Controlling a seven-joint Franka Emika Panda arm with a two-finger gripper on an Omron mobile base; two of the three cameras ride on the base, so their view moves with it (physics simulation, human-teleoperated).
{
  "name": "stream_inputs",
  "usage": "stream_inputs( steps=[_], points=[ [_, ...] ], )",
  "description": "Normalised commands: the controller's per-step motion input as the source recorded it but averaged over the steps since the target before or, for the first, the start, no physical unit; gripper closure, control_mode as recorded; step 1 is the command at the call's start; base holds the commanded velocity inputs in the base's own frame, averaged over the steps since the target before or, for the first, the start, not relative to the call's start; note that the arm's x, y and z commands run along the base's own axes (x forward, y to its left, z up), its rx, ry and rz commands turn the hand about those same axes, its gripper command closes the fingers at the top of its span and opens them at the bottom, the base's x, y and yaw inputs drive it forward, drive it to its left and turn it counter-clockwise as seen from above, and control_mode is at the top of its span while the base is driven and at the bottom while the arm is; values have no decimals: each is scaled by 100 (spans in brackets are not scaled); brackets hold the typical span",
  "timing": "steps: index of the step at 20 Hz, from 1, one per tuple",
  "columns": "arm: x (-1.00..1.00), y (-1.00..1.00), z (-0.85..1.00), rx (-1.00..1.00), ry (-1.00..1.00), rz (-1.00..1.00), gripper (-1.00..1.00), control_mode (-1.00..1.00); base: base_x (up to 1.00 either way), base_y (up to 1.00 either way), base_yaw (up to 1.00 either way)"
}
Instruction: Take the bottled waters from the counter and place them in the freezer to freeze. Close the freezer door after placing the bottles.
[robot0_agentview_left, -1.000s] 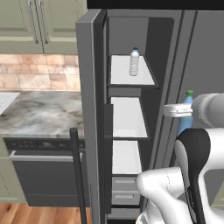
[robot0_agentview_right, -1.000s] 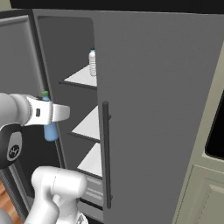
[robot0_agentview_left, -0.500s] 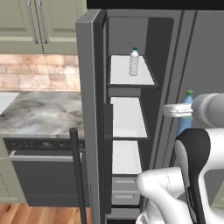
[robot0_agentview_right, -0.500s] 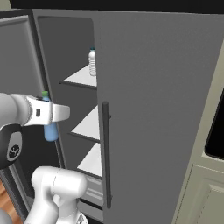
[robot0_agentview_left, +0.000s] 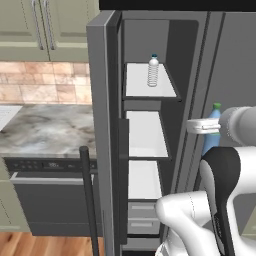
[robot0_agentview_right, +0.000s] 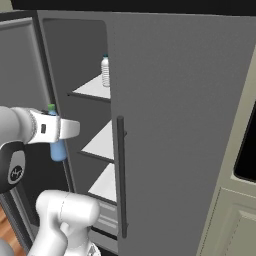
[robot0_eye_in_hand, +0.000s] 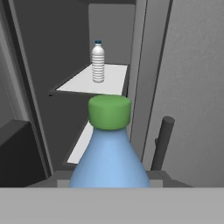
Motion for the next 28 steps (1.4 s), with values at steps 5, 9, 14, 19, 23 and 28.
stream_inputs(
  steps=[5, 9, 14, 19, 23, 28],
  points=[
    [2, 12, 0, -2, -6, 0, 100, -100, 0, 0, 0],
    [11, 30, 16, 0, -7, 0, 100, -100, 0, 0, 0],
    [36, 39, 30, 4, 0, 0, 100, -100, 0, 0, 0],
    [37, 22, 17, 2, 2, 0, 100, -100, 0, 0, 0],
    [48, 1, 1, 0, 0, 0, 100, -100, 0, 0, 0],
    [49, -2, 0, 0, 0, -1, 100, -100, 0, 0, 0]
  ],
)
